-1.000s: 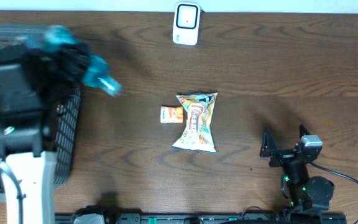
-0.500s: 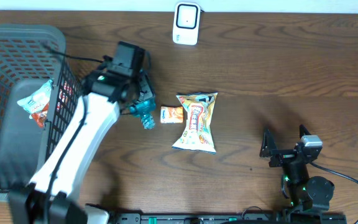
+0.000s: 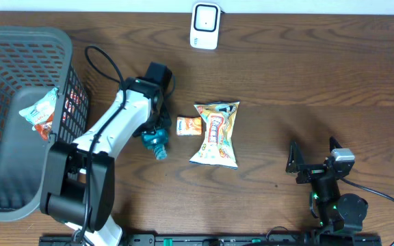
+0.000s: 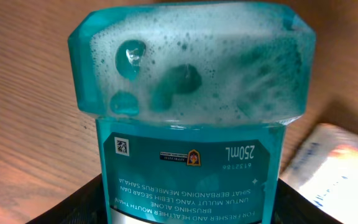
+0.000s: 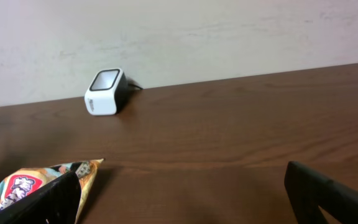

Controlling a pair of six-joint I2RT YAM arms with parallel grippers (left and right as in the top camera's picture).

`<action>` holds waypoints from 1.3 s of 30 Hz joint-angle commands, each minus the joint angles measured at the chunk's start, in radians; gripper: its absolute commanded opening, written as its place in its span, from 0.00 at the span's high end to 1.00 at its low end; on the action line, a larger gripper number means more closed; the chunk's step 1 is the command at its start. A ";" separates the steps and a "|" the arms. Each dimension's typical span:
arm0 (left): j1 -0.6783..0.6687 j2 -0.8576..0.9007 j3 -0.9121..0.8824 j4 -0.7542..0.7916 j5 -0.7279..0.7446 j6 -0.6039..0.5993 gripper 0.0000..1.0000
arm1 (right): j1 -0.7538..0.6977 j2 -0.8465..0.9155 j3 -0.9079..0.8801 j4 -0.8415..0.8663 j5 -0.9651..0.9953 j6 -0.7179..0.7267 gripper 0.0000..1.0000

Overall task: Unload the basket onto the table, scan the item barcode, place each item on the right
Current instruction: 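Carry the Listerine bottle to the table beside the chip bag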

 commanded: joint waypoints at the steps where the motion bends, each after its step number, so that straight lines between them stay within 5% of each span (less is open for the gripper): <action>1: -0.005 0.009 -0.058 0.027 -0.023 0.016 0.60 | 0.005 -0.002 -0.001 -0.004 0.000 -0.011 0.01; 27: -0.146 0.009 -0.135 0.088 -0.024 0.013 0.59 | 0.005 -0.002 -0.001 -0.004 0.000 -0.011 0.01; 35: -0.146 0.004 -0.135 0.067 -0.032 0.014 0.07 | 0.005 -0.002 -0.001 -0.004 0.000 -0.011 0.01; 39: -0.146 -0.034 -0.135 0.032 -0.068 0.014 0.01 | 0.005 -0.002 -0.001 -0.004 0.000 -0.011 0.01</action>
